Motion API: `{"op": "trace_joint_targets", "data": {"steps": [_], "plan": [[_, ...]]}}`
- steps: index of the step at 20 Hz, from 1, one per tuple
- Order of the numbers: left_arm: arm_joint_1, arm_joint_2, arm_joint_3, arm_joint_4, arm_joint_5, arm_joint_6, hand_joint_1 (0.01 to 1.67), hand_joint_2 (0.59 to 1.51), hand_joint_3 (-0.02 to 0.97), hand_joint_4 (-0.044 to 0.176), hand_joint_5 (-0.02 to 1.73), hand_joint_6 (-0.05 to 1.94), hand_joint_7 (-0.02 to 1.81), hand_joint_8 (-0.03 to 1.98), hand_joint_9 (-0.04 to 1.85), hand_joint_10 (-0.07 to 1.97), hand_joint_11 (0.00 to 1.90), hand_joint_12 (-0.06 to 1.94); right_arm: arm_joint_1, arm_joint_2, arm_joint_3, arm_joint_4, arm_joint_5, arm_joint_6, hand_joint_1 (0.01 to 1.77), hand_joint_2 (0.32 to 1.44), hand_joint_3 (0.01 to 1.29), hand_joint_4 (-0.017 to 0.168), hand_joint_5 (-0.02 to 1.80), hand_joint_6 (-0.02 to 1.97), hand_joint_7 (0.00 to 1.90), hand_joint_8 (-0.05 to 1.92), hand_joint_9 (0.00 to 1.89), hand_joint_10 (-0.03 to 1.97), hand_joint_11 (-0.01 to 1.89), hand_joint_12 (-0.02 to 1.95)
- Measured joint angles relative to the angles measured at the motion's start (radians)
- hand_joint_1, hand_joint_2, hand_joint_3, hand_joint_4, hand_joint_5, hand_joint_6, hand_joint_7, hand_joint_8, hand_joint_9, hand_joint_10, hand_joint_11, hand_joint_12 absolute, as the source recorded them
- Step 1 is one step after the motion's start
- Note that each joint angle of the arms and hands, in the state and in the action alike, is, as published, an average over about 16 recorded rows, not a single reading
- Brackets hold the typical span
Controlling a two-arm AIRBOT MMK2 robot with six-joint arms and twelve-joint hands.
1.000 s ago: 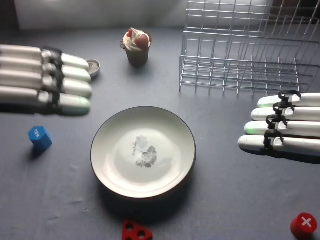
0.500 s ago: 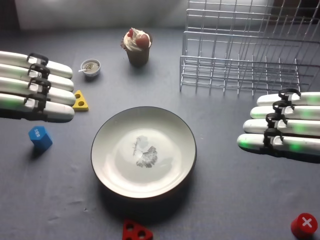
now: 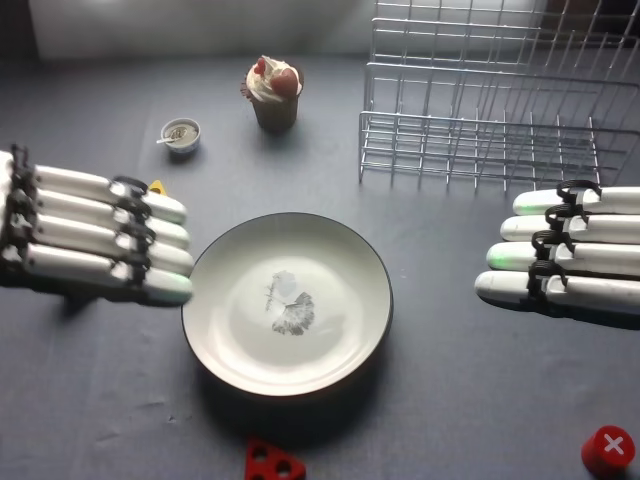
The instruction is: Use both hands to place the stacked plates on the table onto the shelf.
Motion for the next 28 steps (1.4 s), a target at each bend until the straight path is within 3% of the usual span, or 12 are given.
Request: {"op": "trace_joint_targets", "data": {"steps": [5, 9, 18, 28], "plan": [[0.023, -0.021, -0.036, 0.005, 0.067, 0.000, 0.07, 0.999, 0.005, 0.000, 0.13, 0.01, 0.17, 0.02, 0.15, 0.01, 0.12, 0.05, 0.005, 0.001, 0.002, 0.013, -0.005, 0.005, 0.03, 0.91, 0.02, 0.005, 0.12, 0.01, 0.16, 0.00, 0.17, -0.01, 0.18, 0.02], [0.037, -0.048, -0.042, 0.010, 0.114, 0.000, 0.08, 1.003, 0.004, 0.000, 0.13, 0.01, 0.16, 0.02, 0.15, 0.01, 0.12, 0.05, 0.011, 0.001, 0.004, 0.022, -0.008, 0.012, 0.03, 0.93, 0.02, 0.004, 0.12, 0.01, 0.16, 0.00, 0.17, -0.01, 0.18, 0.02], [0.051, -0.115, 0.000, 0.007, 0.207, 0.000, 0.09, 1.011, 0.004, 0.000, 0.13, 0.01, 0.16, 0.02, 0.14, 0.01, 0.14, 0.05, 0.021, 0.002, 0.011, 0.042, -0.019, 0.036, 0.03, 0.94, 0.02, 0.004, 0.11, 0.01, 0.15, 0.00, 0.15, -0.01, 0.16, 0.02], [0.075, -0.160, 0.032, 0.016, 0.268, 0.000, 0.09, 1.015, 0.004, -0.001, 0.12, 0.01, 0.14, 0.02, 0.13, 0.01, 0.13, 0.04, 0.034, 0.000, 0.025, 0.075, -0.050, 0.064, 0.03, 0.94, 0.02, 0.003, 0.09, 0.01, 0.13, 0.00, 0.14, -0.01, 0.15, 0.02]]}}
